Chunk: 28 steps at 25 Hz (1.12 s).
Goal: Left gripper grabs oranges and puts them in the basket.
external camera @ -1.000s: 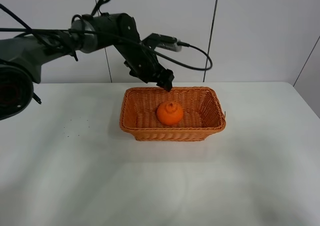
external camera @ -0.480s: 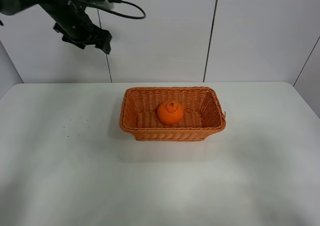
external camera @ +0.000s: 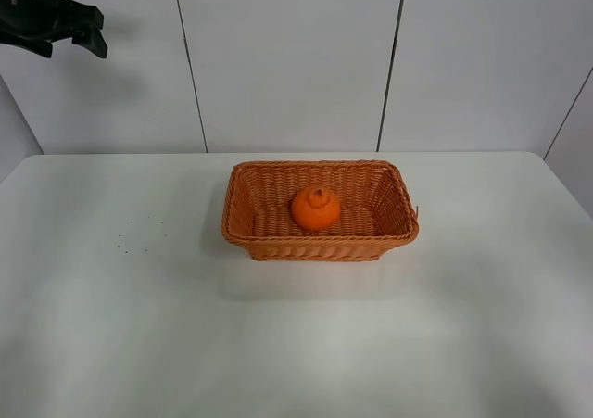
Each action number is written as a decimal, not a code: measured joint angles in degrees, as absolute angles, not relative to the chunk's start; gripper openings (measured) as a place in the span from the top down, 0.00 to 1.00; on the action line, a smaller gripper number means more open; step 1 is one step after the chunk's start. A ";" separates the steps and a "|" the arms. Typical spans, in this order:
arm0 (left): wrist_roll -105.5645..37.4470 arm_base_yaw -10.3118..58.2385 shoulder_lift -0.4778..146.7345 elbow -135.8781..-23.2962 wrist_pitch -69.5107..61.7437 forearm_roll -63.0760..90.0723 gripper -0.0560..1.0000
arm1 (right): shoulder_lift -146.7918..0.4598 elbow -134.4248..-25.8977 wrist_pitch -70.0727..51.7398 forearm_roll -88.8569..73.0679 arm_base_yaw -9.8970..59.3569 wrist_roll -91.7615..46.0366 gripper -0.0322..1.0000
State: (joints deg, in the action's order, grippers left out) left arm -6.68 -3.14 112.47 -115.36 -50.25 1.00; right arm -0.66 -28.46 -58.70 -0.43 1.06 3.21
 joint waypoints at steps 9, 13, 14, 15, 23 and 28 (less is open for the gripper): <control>-8.61 -3.14 103.20 -106.28 -51.85 0.00 0.12 | -0.66 -28.46 -58.70 -0.43 1.06 3.21 0.30; -8.62 -3.14 96.83 -102.67 -52.92 0.00 0.12 | -0.66 -28.46 -58.70 -0.43 1.06 3.21 0.30; -8.62 -3.14 94.88 -101.46 -53.08 0.00 0.12 | -0.66 -28.46 -58.70 -0.43 1.06 3.21 0.30; -8.62 -3.14 92.86 -100.03 -53.21 -0.59 0.12 | -0.66 -28.46 -58.70 -0.43 1.06 3.21 0.30; -8.67 -3.14 74.91 -82.41 -52.43 -1.46 0.12 | -0.66 -28.46 -58.70 -0.43 1.06 3.21 0.30; -8.67 -3.14 62.92 -70.13 -51.18 -1.46 0.12 | -0.66 -28.46 -58.70 -0.43 1.06 3.21 0.30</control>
